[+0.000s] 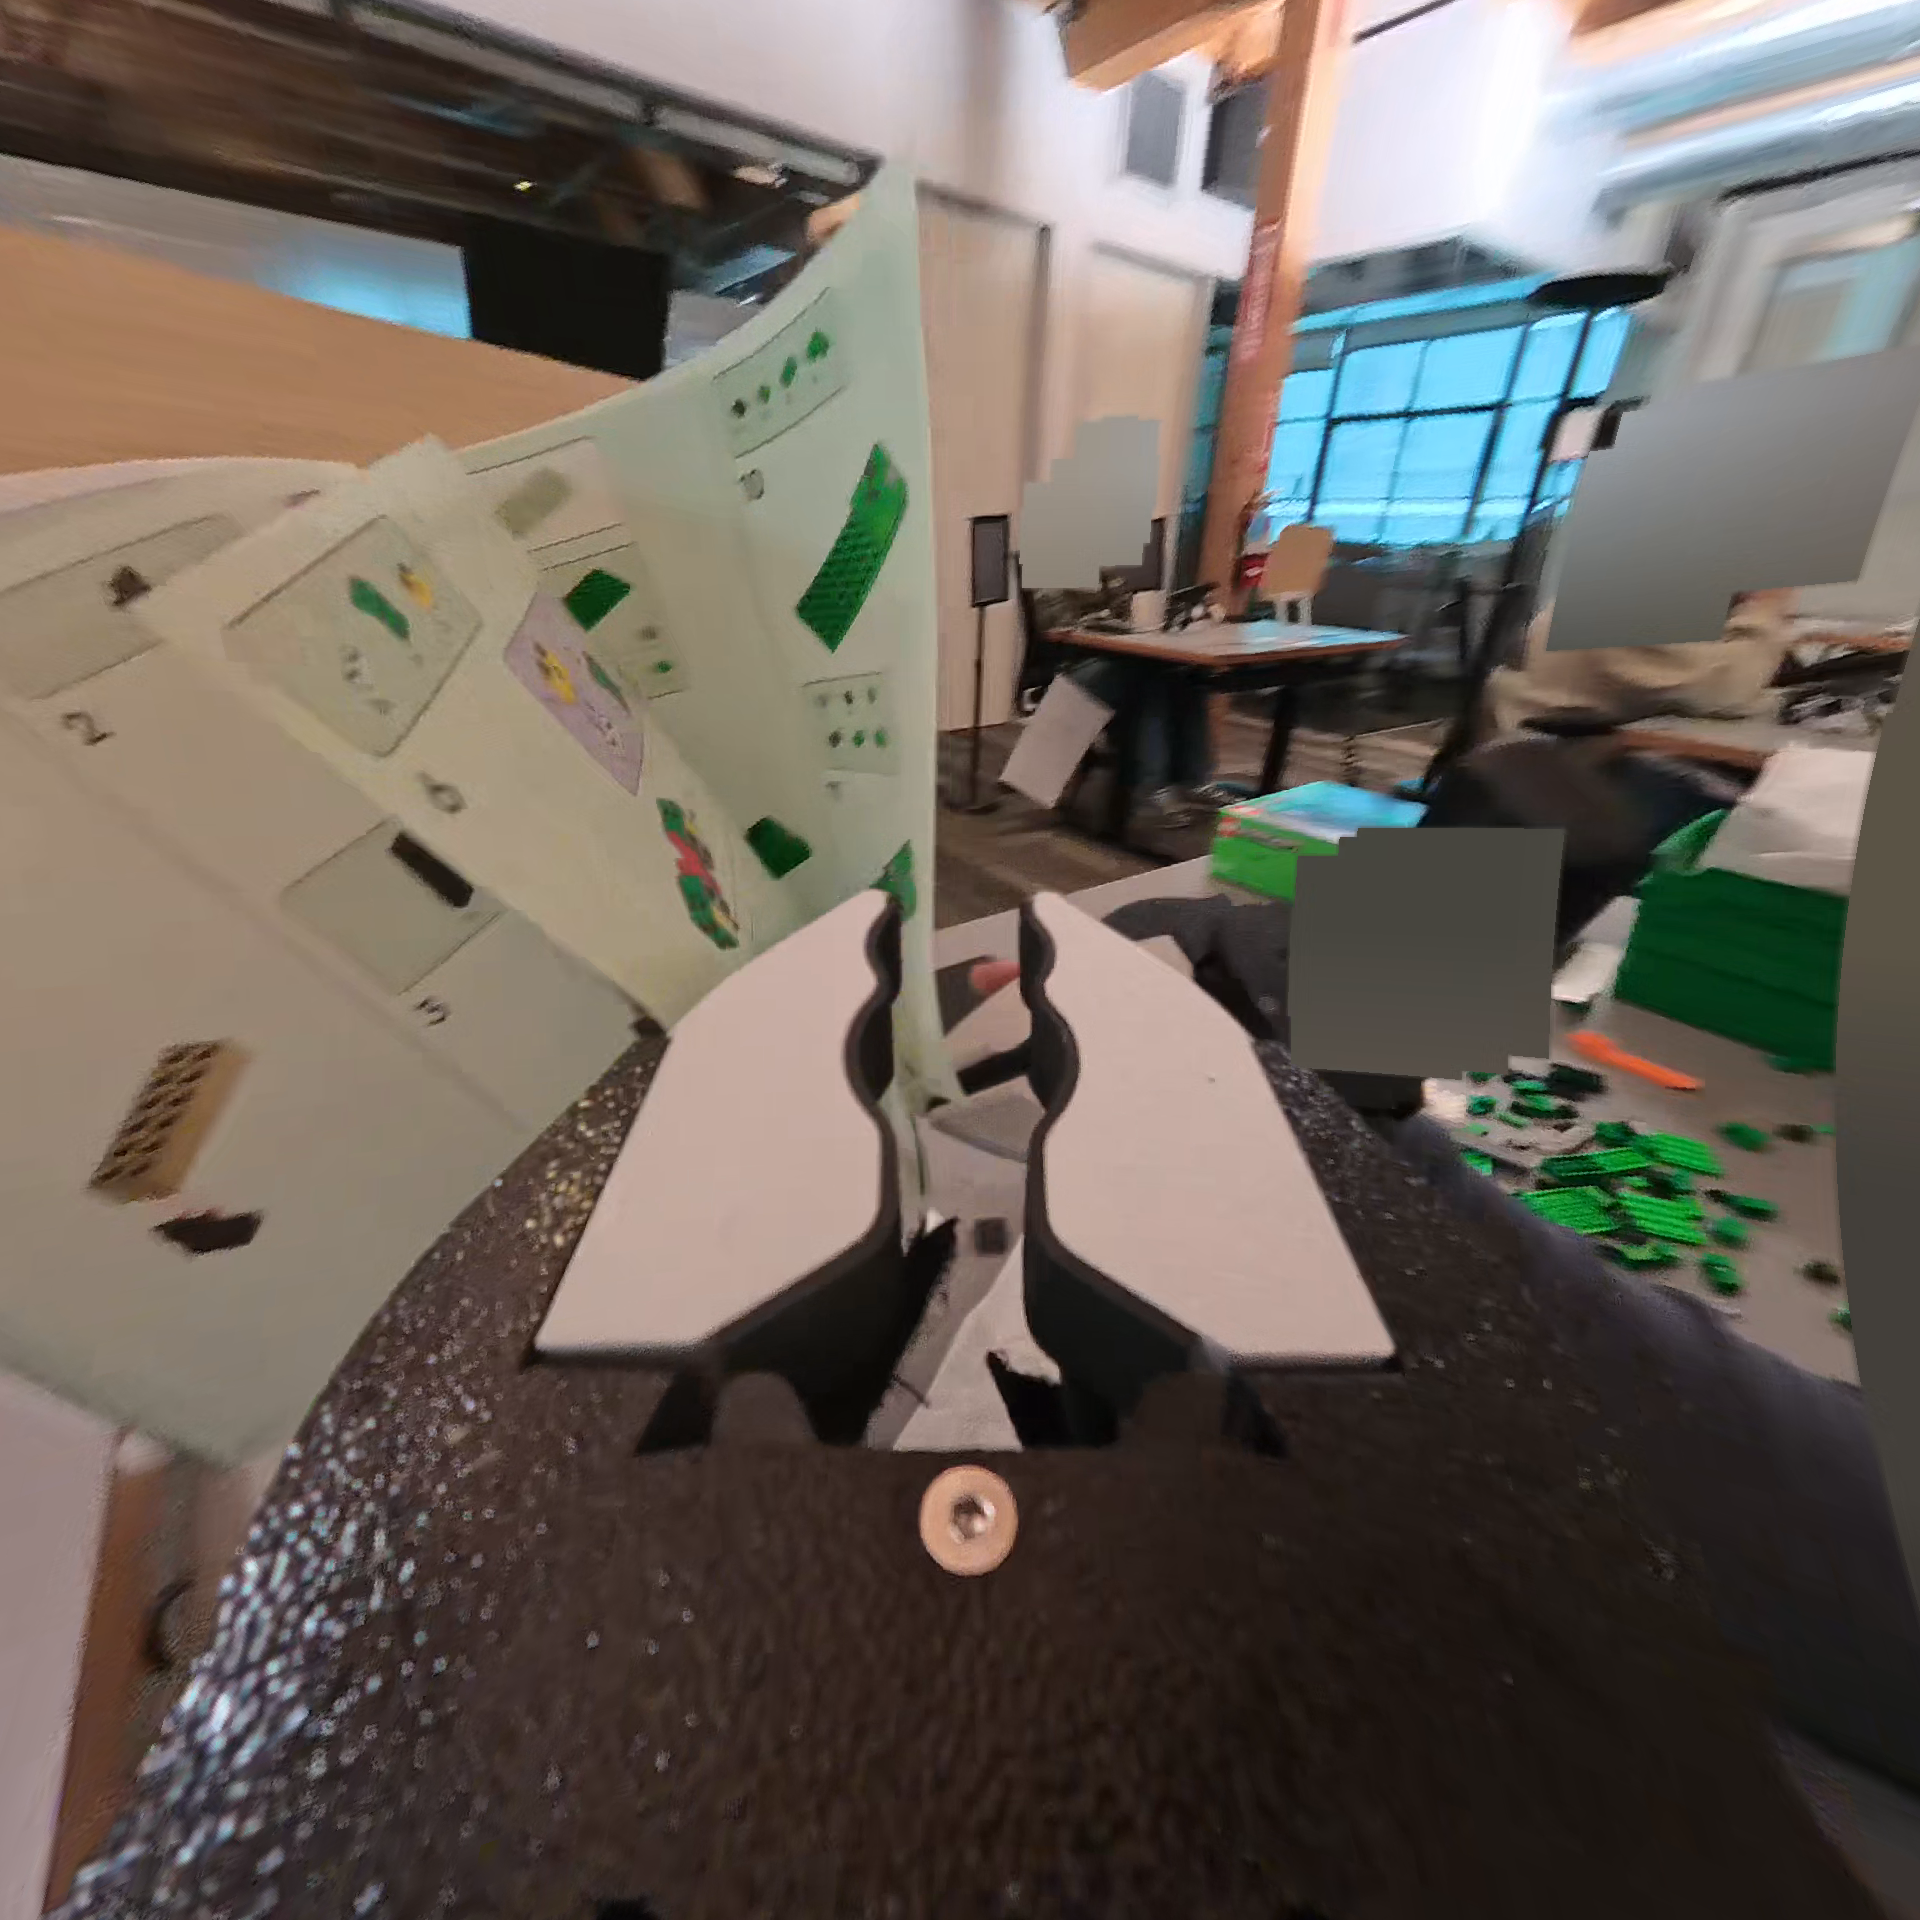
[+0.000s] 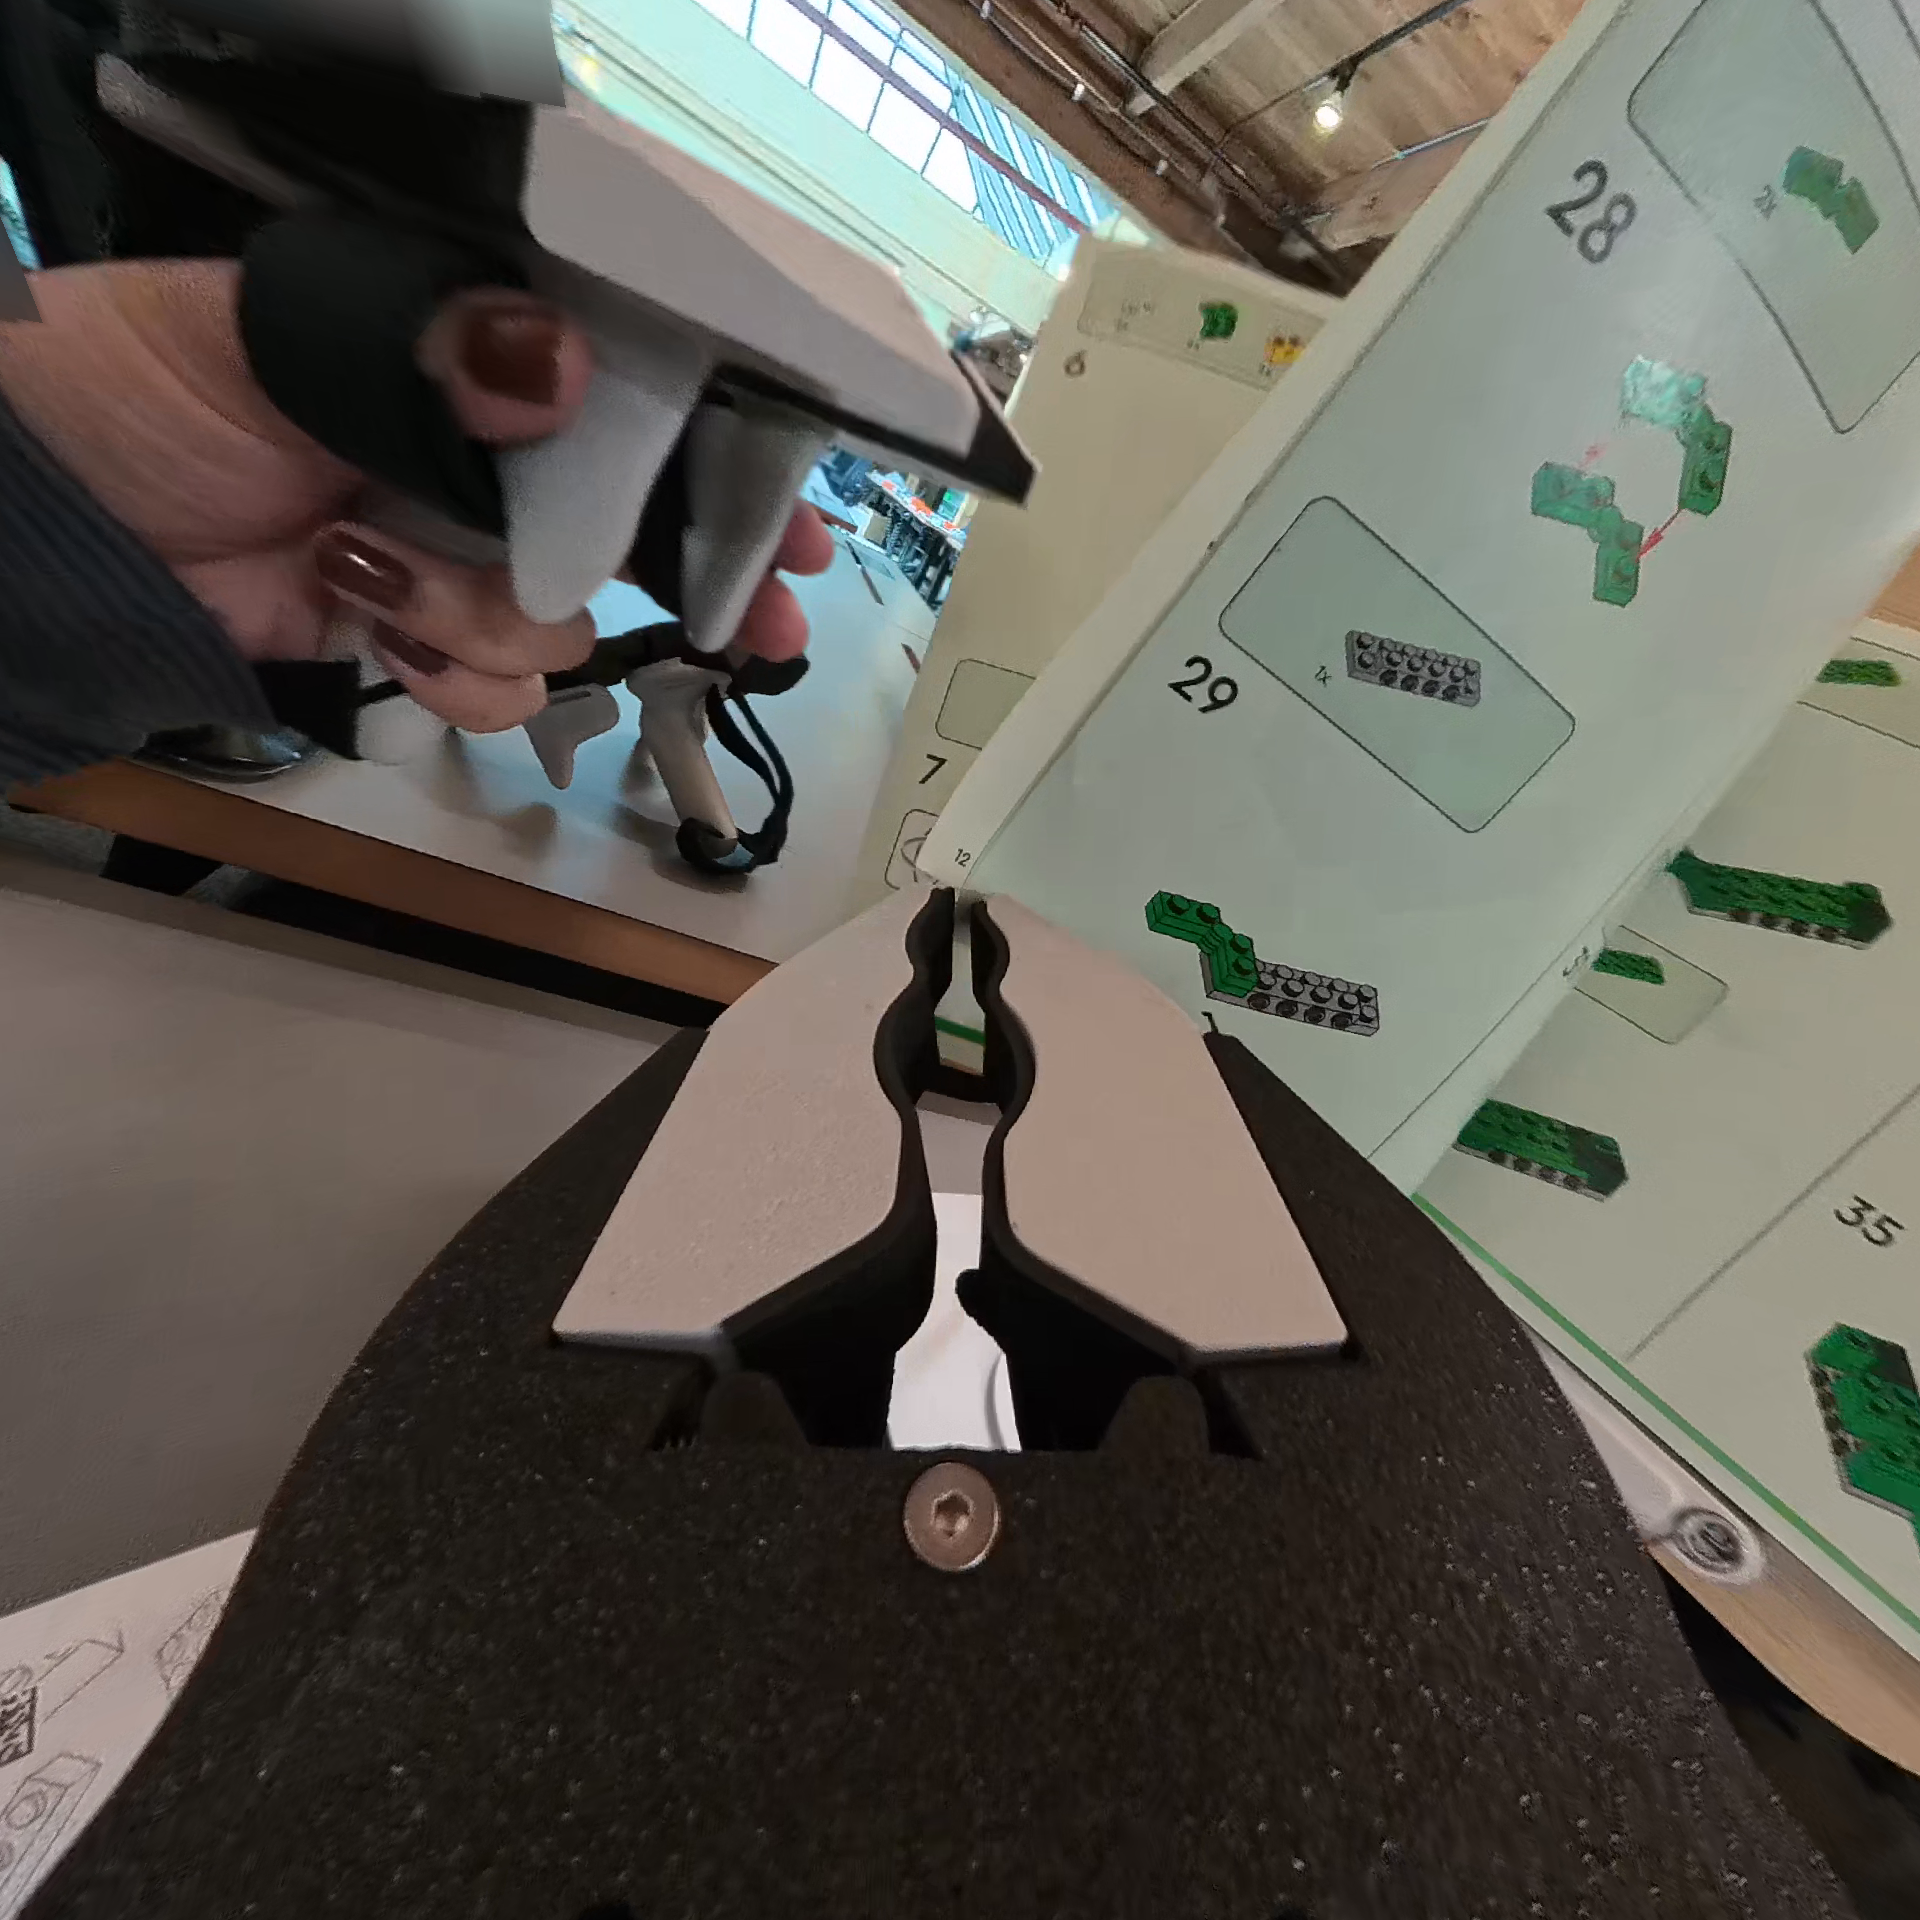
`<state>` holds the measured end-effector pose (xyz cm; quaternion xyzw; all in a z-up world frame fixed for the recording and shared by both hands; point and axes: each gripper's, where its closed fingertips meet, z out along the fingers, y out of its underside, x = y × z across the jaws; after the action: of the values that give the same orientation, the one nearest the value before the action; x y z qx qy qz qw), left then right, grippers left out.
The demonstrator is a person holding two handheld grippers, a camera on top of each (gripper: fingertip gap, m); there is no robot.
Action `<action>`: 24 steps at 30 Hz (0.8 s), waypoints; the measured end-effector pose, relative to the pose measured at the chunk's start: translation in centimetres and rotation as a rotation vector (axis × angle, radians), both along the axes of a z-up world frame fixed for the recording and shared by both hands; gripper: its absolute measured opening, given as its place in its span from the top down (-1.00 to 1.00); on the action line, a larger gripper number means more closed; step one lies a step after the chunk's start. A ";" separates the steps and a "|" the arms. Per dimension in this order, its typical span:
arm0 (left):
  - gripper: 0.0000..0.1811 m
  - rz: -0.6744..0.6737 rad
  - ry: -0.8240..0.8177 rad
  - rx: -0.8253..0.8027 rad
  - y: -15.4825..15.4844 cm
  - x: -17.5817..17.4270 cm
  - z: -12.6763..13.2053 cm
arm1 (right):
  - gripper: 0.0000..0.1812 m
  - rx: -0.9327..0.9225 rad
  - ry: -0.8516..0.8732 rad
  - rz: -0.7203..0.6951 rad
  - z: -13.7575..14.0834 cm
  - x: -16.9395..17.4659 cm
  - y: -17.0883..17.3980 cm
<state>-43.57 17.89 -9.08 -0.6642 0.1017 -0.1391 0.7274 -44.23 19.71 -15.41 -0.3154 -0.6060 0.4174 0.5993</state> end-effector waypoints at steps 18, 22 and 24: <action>1.00 -0.296 -0.142 -0.043 0.8 1.5 -2.5 | 0.88 -0.054 0.042 0.223 0.3 1.8 -2.0; 1.00 -0.337 -0.183 0.002 0.5 1.6 -1.8 | 0.72 -0.077 0.094 0.202 1.3 2.8 -1.0; 1.00 -0.356 -0.203 0.018 0.3 1.8 -1.5 | 0.61 -0.054 0.087 0.177 1.3 3.0 -0.7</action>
<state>-41.81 18.22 -10.58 -0.6118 0.1451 -0.3307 0.7038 -41.24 18.99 -14.14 -0.2583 -0.5936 0.4979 0.5771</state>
